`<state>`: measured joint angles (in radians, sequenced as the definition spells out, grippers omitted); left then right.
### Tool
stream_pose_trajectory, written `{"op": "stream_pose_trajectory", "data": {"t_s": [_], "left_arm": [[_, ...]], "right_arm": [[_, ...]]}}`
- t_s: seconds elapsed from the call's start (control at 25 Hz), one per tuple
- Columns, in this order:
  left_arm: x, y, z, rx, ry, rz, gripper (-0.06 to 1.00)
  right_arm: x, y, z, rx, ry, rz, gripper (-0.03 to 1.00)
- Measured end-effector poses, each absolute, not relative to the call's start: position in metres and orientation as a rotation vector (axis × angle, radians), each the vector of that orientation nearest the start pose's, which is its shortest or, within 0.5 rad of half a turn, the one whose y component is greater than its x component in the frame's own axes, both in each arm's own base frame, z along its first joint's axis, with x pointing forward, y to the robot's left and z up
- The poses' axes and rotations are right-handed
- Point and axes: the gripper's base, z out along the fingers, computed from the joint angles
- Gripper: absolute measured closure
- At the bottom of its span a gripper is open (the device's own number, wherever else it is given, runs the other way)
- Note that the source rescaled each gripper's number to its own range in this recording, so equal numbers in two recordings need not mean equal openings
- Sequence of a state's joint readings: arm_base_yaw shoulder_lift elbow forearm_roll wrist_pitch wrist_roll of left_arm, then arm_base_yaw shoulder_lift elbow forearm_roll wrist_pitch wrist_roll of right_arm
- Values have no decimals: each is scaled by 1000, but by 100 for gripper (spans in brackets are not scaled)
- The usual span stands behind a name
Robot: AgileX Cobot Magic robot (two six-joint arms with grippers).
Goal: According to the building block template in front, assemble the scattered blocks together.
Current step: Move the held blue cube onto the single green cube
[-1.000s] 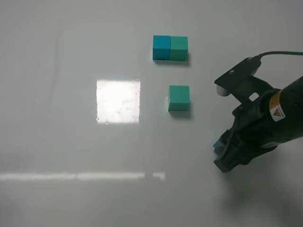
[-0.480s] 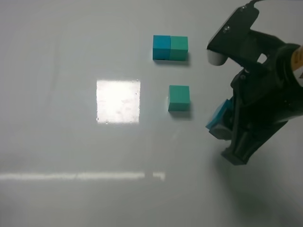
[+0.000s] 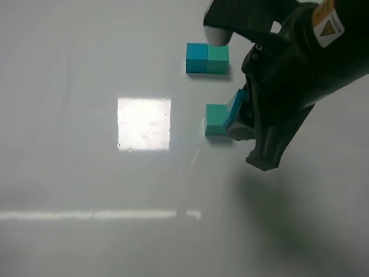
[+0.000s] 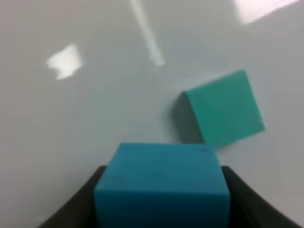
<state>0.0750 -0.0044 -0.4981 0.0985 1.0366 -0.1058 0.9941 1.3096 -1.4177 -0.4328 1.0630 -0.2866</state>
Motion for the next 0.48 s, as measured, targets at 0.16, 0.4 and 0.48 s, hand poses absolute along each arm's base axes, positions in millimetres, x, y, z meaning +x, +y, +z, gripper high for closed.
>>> {"op": "stream_pose_trajectory", "data": {"t_s": [0.16, 0.4, 0.48], "left_arm": [[-5, 7, 279, -185, 2007, 98, 37], [-5, 7, 279, -185, 2007, 98, 37], [-5, 7, 279, -185, 2007, 98, 37]], "right_arm": [[170, 224, 406, -1534, 1752, -205, 78], [175, 245, 423, -1556, 1652, -212, 78], [180, 252, 426, -1590, 1611, -238, 78]]}}
